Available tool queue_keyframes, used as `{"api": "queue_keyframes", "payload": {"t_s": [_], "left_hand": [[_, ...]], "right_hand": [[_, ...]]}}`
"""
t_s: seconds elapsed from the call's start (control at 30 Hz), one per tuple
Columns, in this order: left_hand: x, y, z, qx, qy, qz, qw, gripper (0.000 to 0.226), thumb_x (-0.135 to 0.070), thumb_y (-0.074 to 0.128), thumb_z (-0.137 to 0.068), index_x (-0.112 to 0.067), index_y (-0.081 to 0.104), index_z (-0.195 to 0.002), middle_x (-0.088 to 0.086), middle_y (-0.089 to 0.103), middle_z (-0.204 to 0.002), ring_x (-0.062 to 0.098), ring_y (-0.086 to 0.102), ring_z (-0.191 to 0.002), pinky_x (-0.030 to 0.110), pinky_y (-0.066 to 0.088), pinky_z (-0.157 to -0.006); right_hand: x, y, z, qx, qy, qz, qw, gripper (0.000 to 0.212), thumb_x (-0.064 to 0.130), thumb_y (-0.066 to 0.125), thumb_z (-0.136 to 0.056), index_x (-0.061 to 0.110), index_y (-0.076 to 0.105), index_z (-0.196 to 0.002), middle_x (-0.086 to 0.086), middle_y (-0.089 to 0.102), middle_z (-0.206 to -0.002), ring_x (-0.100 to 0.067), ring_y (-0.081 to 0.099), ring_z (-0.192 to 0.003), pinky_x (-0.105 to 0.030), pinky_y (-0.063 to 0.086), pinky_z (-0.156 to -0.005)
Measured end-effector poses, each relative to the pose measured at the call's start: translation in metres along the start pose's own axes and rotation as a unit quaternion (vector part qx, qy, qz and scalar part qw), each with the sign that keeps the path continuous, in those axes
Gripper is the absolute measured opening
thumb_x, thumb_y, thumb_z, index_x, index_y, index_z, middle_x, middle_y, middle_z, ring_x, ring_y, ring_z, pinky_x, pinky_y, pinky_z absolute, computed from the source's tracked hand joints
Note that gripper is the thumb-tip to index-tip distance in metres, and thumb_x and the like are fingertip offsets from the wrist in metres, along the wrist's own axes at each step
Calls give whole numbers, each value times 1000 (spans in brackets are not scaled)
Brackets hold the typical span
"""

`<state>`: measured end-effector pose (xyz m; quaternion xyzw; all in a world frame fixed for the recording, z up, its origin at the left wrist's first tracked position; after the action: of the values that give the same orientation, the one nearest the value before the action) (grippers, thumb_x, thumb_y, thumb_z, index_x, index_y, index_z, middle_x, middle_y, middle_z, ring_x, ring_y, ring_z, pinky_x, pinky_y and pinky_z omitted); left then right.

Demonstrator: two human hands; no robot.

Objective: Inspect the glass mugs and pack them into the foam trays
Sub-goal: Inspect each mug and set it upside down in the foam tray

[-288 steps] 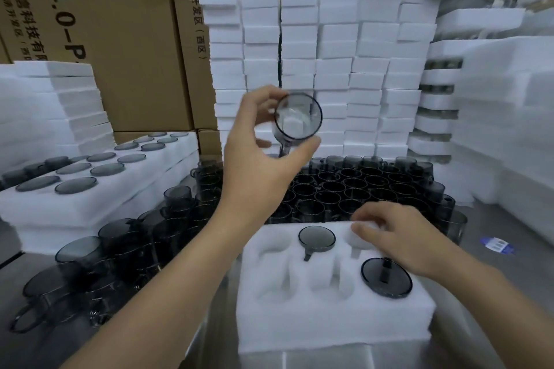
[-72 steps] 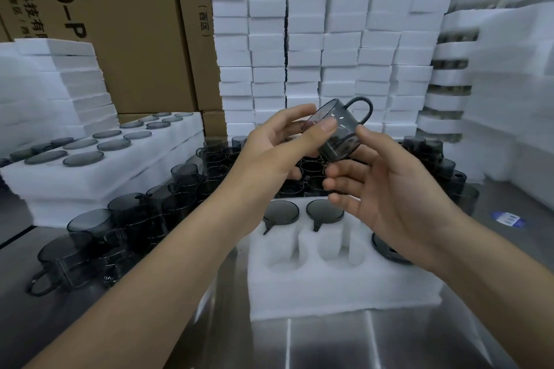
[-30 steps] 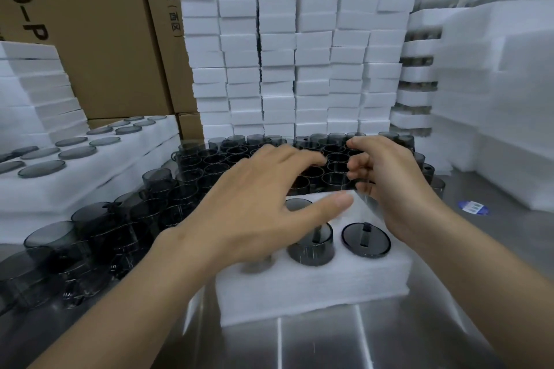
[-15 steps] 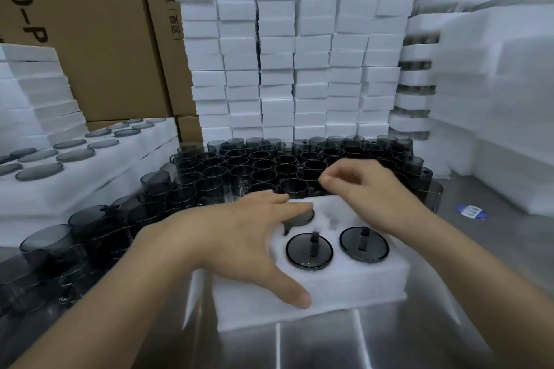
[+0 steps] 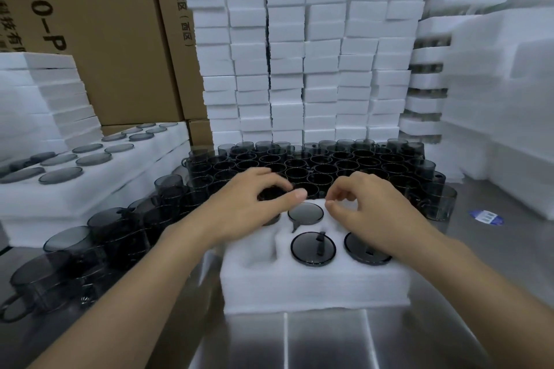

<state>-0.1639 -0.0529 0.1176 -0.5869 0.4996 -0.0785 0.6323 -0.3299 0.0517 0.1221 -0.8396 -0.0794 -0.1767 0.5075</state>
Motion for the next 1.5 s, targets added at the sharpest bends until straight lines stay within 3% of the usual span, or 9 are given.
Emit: {"api": "queue_keyframes", "payload": {"t_s": [0.2,0.33,0.37,0.47,0.7,0.93,1.17,1.37,1.5], "left_hand": [[36,16,-10,-4,-96,41,995,61,-74,50,-101,-33,61,-57,-12,43,-55,11,34,-50,32,32,-63],[38,8,-8,-43,-114,10,993,59,-71,64,-94,-14,80,-101,-3,67,-65,3,30,-66,33,47,-65],[37,1,-6,-68,-113,-9,991,63,-71,68,-92,-15,79,-118,-4,70,-119,4,43,-119,35,54,-76],[16,-28,3,-175,-71,-106,976,70,-61,80,-88,-23,66,-145,-8,64,-147,17,60,-135,39,51,-107],[-60,-76,54,-411,138,-68,898,58,-45,90,-85,-29,64,-135,-18,71,-128,4,65,-105,37,58,-92],[-104,-91,106,-531,291,50,794,67,-31,93,-86,-1,63,-138,4,69,-138,17,68,-129,34,59,-92],[-74,-85,73,-419,207,299,832,60,-34,92,-85,-15,67,-137,-5,76,-128,13,71,-122,36,60,-95],[-44,-14,26,-75,-65,772,627,62,-64,72,-93,-6,74,-114,2,82,-110,10,78,-80,22,43,-58],[-46,-10,24,-48,-74,787,610,63,-60,67,-99,-3,68,-125,3,82,-101,8,75,-68,21,42,-51]], "right_hand": [[-1,1,0,-5,-6,1,1000,9,43,62,-99,38,69,-99,24,54,-93,-7,54,-102,-41,51,-94],[-1,2,-1,-4,-9,-2,1000,9,44,62,-98,38,69,-99,25,54,-92,-7,53,-101,-40,51,-93],[-2,2,-1,-4,-9,-3,1000,9,44,62,-98,38,69,-99,24,54,-92,-7,54,-101,-40,51,-93],[-2,2,-1,-1,-7,-3,1000,10,44,61,-98,38,69,-99,24,56,-93,-8,55,-103,-41,52,-94],[-4,4,-1,-2,-5,2,1000,11,45,60,-99,38,69,-101,24,56,-95,-8,55,-104,-41,52,-93],[-4,5,-2,-2,-10,8,1000,10,46,60,-99,40,68,-102,23,57,-98,-10,55,-105,-41,52,-93],[-5,5,-3,-3,-9,5,1000,10,46,60,-98,40,68,-100,24,58,-96,-9,56,-104,-41,53,-90],[-6,6,-3,-3,-9,4,1000,11,46,61,-98,39,69,-100,24,58,-96,-9,56,-104,-41,53,-90],[-7,7,-3,-1,-7,4,1000,10,47,61,-98,40,68,-100,23,58,-98,-9,54,-105,-40,52,-91]]}}
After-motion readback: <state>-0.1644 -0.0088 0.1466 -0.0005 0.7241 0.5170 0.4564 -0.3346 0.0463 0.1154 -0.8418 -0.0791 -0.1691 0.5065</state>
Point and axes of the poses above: each hand's wrist, its own z-axis away from the middle knuckle, its own y-axis out of the palm, x = y × z, the point moved 10 cm from there along -z, towards the middle knuckle
